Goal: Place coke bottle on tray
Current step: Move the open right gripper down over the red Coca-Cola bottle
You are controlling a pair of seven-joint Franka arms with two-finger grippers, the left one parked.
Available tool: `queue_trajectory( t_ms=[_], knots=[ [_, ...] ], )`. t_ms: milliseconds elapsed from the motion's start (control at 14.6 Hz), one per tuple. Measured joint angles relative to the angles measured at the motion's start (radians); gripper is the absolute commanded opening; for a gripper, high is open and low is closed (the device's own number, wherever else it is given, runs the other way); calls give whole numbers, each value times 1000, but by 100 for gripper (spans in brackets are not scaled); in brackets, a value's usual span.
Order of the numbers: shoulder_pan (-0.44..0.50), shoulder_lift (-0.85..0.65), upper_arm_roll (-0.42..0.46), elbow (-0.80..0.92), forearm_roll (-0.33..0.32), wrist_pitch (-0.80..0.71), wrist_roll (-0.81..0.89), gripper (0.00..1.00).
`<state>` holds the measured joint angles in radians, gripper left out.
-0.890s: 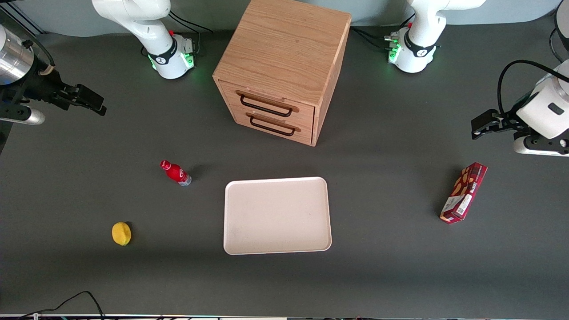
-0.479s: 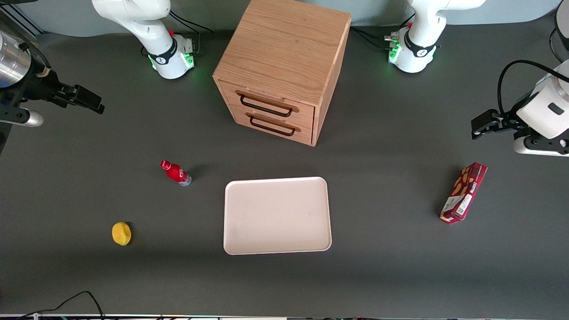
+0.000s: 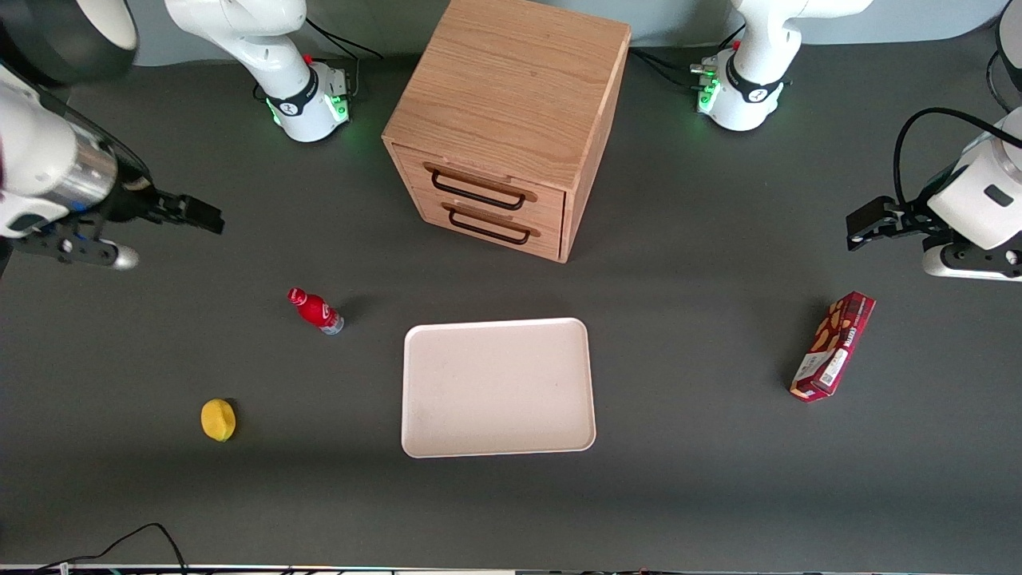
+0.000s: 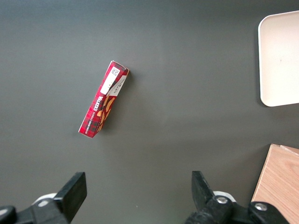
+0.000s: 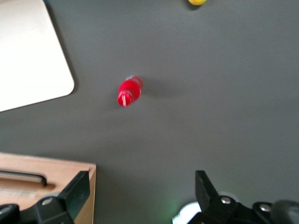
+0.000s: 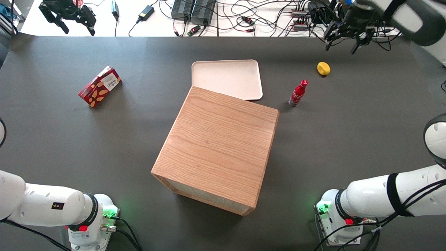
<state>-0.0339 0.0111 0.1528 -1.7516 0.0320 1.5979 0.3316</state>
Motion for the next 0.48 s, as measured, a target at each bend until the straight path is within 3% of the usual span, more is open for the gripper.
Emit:
queue_trajectory(
  t_ms=[274,479],
  knots=[
    [15,32,6,-236,3,315,3,100],
    [27,91,22,-316,3,481,35,100]
  ],
)
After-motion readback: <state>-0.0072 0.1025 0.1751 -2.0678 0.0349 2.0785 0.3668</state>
